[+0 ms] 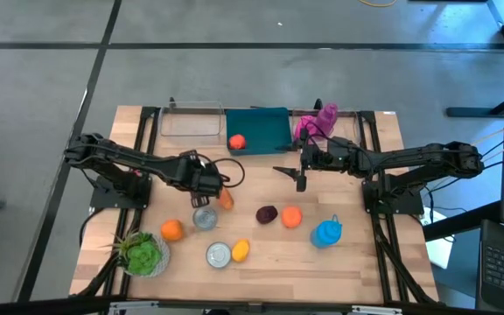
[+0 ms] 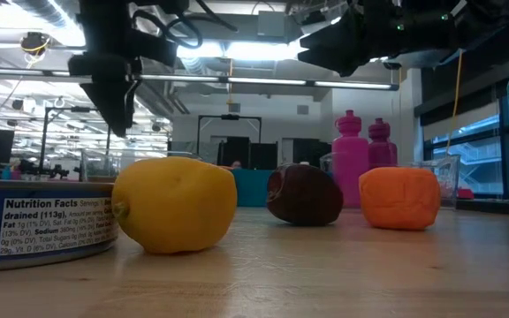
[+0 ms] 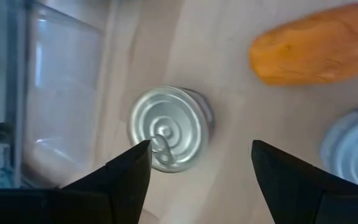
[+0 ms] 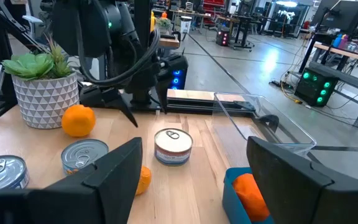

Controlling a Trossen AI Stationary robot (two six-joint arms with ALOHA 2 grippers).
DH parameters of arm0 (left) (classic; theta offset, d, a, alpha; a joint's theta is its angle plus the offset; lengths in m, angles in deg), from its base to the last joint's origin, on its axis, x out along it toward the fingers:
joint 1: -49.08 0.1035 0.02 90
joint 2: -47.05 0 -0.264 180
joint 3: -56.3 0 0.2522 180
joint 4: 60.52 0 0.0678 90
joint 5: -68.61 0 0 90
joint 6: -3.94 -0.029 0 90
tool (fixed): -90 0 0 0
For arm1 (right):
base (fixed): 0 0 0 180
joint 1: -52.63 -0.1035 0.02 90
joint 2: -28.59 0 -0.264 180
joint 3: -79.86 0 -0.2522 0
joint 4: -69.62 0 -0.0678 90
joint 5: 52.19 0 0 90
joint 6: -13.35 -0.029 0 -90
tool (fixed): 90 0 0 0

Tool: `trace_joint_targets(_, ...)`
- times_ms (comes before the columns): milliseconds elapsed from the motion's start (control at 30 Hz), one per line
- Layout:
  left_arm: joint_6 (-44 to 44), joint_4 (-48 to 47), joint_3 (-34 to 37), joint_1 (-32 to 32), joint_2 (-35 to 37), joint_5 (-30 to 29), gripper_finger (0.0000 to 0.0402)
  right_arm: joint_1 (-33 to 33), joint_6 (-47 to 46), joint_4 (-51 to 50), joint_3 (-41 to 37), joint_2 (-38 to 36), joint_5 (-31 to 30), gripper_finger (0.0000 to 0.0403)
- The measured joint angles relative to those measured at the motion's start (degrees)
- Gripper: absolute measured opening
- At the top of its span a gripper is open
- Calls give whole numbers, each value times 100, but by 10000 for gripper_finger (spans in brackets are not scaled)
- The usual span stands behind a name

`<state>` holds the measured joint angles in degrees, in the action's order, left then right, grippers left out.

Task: Pick & Place Food Item
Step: Put the top blue pink tuna can into the left transparent bin

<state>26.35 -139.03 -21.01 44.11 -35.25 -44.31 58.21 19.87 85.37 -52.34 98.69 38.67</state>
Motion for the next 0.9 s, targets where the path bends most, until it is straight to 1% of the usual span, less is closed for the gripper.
trace_joint_targets(67,-130,9,0,0,0,123,265,1,0,0,0,0,1,288)
trace_joint_targets(167,-409,42,0,0,0,148,267,-1,-95,0,0,0,0,288)
trace_joint_targets(267,-404,88,0,0,0,152,266,1,-201,0,0,0,0,288)
trace_joint_targets(367,-595,111,0,0,0,153,265,-1,-296,0,0,0,0,288)
trace_joint_targets(500,-618,114,0,0,0,134,274,1,-308,2,0,0,0,288)
trace_joint_targets(633,-618,94,0,14,0,82,309,1,-361,4,0,0,0,288)
trace_joint_targets(800,-430,-140,0,252,-2,165,383,1,-417,4,0,0,0,288)
trace_joint_targets(833,-360,-233,0,311,-2,172,391,0,-417,4,1,0,0,288)
trace_joint_targets(900,-248,-461,1,452,-2,192,393,1,-415,4,0,0,0,288)
